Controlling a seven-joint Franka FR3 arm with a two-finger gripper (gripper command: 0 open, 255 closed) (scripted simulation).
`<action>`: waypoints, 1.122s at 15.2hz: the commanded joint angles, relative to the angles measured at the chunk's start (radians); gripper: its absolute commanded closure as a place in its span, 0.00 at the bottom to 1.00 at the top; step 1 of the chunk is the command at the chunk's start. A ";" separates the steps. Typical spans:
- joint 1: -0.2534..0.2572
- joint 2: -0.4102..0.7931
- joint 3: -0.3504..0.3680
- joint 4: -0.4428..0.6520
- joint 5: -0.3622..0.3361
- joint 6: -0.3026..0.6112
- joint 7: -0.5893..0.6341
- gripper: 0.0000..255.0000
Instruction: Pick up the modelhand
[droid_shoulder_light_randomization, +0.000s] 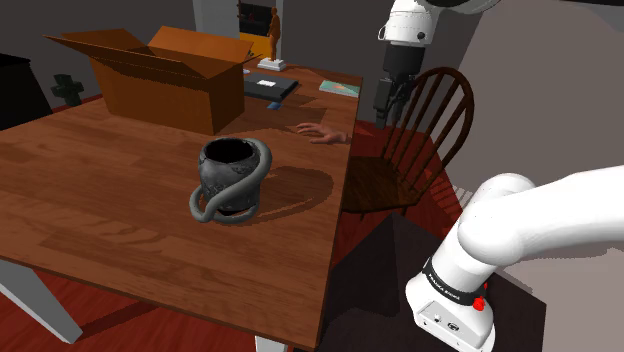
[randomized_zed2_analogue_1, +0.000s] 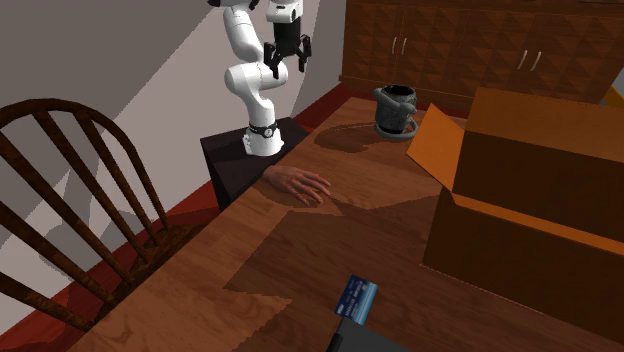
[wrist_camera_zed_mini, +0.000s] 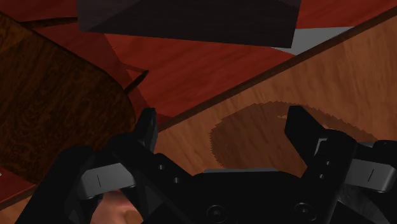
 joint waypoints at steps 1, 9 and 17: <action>0.000 0.000 0.000 0.000 0.000 0.000 0.000 0.00; 0.002 0.199 -0.021 -0.008 -0.141 0.278 -0.147 0.00; -0.006 0.441 -0.032 0.066 -0.273 0.533 -0.245 0.00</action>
